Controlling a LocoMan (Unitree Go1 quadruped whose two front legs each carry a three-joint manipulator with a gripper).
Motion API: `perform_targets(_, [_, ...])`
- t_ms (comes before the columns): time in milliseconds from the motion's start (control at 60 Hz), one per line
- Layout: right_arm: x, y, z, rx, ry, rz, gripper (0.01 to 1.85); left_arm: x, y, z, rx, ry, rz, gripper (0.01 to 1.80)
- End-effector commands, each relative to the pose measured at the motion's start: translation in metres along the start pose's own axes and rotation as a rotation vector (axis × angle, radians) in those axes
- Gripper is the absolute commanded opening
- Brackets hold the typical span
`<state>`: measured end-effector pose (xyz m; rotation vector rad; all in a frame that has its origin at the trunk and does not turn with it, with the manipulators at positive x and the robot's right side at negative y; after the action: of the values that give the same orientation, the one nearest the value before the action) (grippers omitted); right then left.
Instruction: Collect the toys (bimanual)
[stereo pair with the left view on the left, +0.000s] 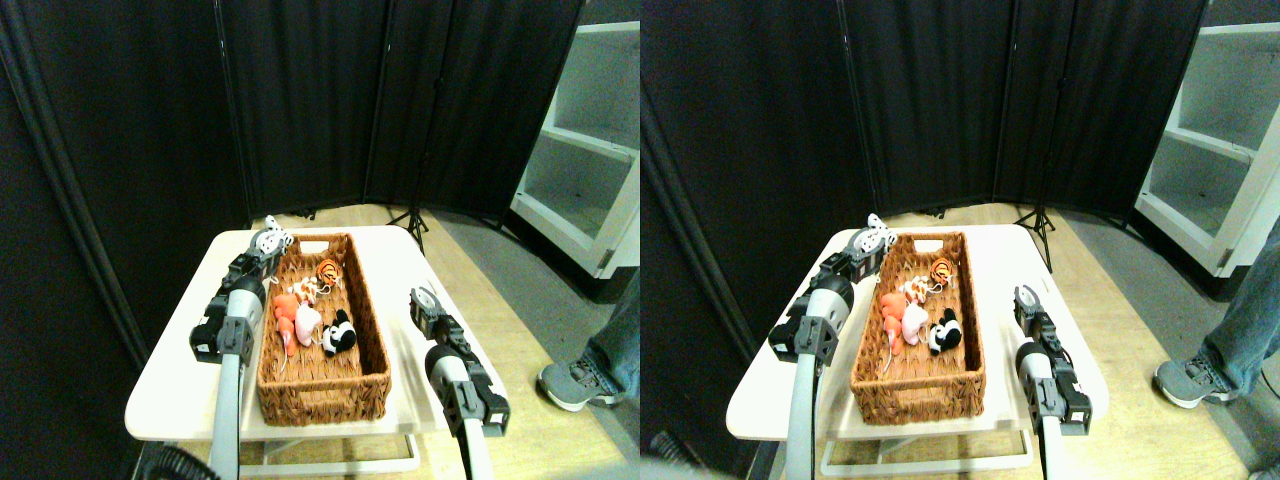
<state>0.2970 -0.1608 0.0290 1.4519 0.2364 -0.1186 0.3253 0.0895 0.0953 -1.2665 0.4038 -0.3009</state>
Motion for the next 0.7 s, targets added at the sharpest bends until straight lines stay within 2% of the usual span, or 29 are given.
perform_targets(17, [0.0,0.008,0.001,0.001,-0.016,0.054,0.01,0.004,-0.012,-0.009,0.01,0.018,-0.048,0.01])
perform_targets(83, [-0.001,0.008,0.001,-0.036,-0.027,0.066,0.01,0.005,-0.012,-0.013,-0.008,0.03,-0.036,0.01])
perform_targets(233, [-0.001,0.008,0.003,0.0,-0.029,0.057,0.01,0.011,-0.009,-0.023,-0.027,0.029,-0.015,0.01])
perform_targets(400, [0.0,0.007,0.005,0.012,-0.02,0.058,0.01,0.014,0.0,-0.02,-0.027,0.027,-0.006,0.01])
perform_targets(517, [0.0,0.007,0.005,0.01,-0.019,0.058,0.01,0.014,0.002,-0.018,-0.027,0.05,0.018,0.01])
perform_targets(533, [0.0,0.007,0.005,0.016,-0.019,0.055,0.01,0.013,0.002,-0.018,-0.022,0.059,0.023,0.12])
perform_targets(567, [0.0,0.007,0.005,0.005,-0.024,0.054,0.01,0.011,0.002,-0.018,-0.002,0.086,0.046,0.47])
perform_targets(650, [0.0,0.007,0.005,-0.005,-0.029,0.053,0.01,0.009,0.001,-0.018,0.0,0.113,0.054,0.86])
perform_targets(700, [0.001,0.007,0.005,-0.004,-0.029,0.052,0.01,0.009,0.002,-0.018,0.0,0.12,0.052,0.92])
